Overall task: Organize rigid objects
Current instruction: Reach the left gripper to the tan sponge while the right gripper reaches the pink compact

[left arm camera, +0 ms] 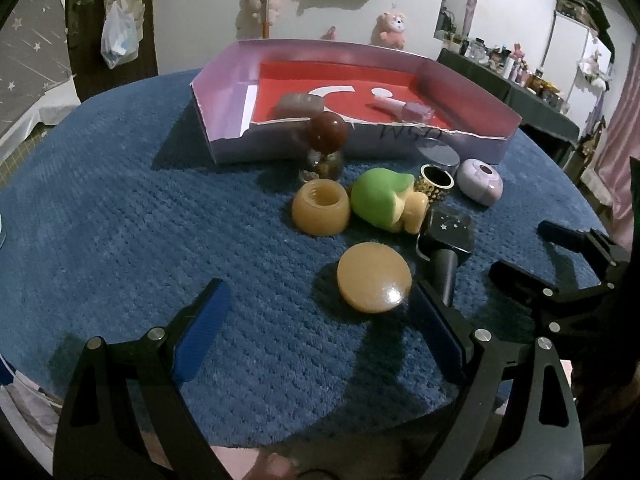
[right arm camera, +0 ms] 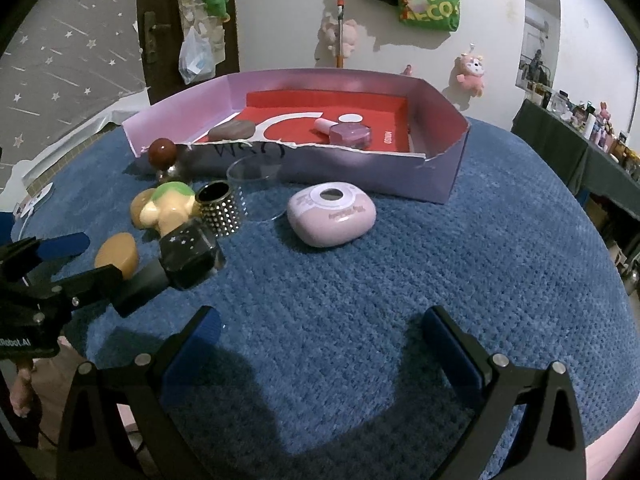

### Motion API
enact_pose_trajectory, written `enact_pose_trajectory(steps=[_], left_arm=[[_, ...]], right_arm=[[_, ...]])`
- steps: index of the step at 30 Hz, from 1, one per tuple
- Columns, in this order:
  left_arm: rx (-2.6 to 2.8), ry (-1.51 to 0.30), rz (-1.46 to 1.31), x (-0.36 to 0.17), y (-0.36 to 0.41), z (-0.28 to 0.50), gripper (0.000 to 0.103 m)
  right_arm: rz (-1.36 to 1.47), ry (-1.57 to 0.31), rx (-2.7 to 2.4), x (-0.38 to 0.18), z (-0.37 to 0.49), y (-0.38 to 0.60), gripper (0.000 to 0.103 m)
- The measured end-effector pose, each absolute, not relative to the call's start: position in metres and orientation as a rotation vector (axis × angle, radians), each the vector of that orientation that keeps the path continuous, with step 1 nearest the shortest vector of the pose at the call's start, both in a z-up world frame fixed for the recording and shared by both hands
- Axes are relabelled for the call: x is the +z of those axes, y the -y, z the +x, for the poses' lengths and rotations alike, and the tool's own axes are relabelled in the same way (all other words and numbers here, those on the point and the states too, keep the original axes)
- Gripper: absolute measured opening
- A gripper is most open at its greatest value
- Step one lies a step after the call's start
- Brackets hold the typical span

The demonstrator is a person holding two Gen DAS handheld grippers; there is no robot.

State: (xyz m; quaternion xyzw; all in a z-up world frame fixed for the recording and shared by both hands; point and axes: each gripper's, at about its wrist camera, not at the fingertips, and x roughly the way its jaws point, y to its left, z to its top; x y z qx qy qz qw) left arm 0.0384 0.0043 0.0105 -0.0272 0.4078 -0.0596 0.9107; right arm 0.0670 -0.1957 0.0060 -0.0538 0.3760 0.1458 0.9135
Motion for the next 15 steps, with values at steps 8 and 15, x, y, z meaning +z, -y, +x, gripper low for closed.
enact_pose_trajectory(steps=[8, 15], left_arm=[[-0.110, -0.831, -0.032, 0.0094, -0.0007, 0.0416, 0.091], [-0.097, -0.829, -0.020, 0.0084, 0.0013, 0.0426, 0.091]], right_arm=[[-0.104, -0.774, 0.296, 0.0076, 0.0732, 0.1972, 0.103], [-0.106, -0.772, 0.295, 0.0066, 0.0735, 0.1970, 0.103]])
